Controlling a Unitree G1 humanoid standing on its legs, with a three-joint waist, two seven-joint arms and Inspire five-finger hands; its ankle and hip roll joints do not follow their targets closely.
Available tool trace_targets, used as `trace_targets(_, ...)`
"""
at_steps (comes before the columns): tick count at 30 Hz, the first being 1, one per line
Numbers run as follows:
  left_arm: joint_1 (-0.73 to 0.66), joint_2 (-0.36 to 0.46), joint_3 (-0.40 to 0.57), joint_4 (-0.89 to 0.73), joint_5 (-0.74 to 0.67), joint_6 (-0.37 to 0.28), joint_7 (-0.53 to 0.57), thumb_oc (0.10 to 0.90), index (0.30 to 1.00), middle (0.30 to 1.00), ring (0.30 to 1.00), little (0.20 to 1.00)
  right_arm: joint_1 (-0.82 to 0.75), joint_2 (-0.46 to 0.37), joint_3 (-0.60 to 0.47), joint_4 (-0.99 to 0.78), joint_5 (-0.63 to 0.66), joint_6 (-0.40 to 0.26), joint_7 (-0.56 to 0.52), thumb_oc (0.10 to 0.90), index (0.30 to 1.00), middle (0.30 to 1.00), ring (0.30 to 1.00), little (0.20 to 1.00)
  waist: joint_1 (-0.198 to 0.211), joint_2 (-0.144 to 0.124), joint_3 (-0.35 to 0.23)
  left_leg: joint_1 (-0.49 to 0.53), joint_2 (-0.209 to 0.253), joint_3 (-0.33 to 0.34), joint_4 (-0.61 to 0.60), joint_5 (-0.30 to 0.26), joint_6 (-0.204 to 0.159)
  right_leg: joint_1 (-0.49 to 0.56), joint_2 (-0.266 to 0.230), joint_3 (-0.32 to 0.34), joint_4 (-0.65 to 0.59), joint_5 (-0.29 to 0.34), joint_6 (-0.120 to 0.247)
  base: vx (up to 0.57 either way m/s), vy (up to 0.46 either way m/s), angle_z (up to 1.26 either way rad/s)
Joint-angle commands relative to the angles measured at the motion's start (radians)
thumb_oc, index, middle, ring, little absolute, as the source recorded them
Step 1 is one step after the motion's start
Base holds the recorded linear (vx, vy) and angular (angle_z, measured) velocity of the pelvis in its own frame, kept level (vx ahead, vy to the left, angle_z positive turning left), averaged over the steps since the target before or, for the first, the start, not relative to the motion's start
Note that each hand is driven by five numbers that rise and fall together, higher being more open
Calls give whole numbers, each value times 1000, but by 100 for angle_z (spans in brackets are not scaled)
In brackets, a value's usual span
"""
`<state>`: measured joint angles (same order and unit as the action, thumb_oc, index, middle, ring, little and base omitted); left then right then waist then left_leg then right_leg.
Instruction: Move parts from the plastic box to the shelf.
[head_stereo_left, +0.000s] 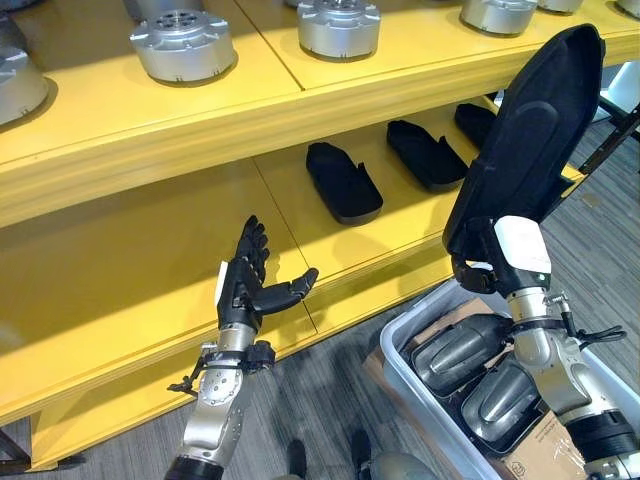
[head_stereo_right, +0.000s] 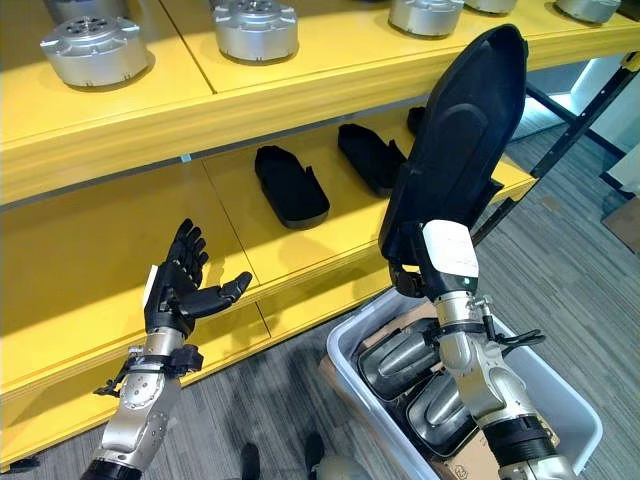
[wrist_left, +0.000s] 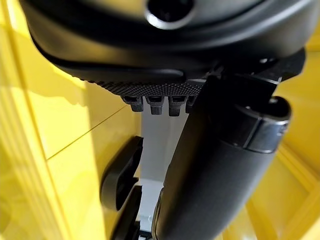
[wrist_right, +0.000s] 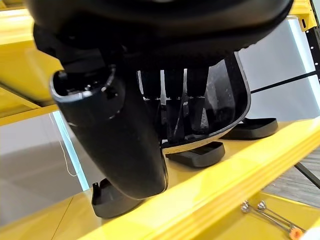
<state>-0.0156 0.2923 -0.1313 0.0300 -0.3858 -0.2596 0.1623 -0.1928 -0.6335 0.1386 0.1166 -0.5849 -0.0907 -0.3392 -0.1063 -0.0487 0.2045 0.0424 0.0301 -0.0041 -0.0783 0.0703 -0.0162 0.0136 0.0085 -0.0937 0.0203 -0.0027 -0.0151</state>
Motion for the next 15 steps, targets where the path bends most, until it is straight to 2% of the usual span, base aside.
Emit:
trace_targets(1, -55, 30, 24, -77, 33, -89, -11, 900, 1000, 1000, 1000, 1000, -108, -19, -103, -104, 26, -63, -79, 400, 300, 300, 300, 300, 13, -47, -144, 52, -81, 68, -9, -125, 39, -23, -8, 44, -5, 16, 82, 72, -79, 8)
trace_targets(15, -30, 25, 37, -101, 43, -80, -10, 900, 1000, 1000, 1000, 1000, -112, -31, -104, -125, 22, -79, -68, 400, 300, 300, 300, 300, 26, -36, -157, 68, -58, 53, -9, -119, 16, 31, -6, 15, -44, 9, 64, 15, -72, 8)
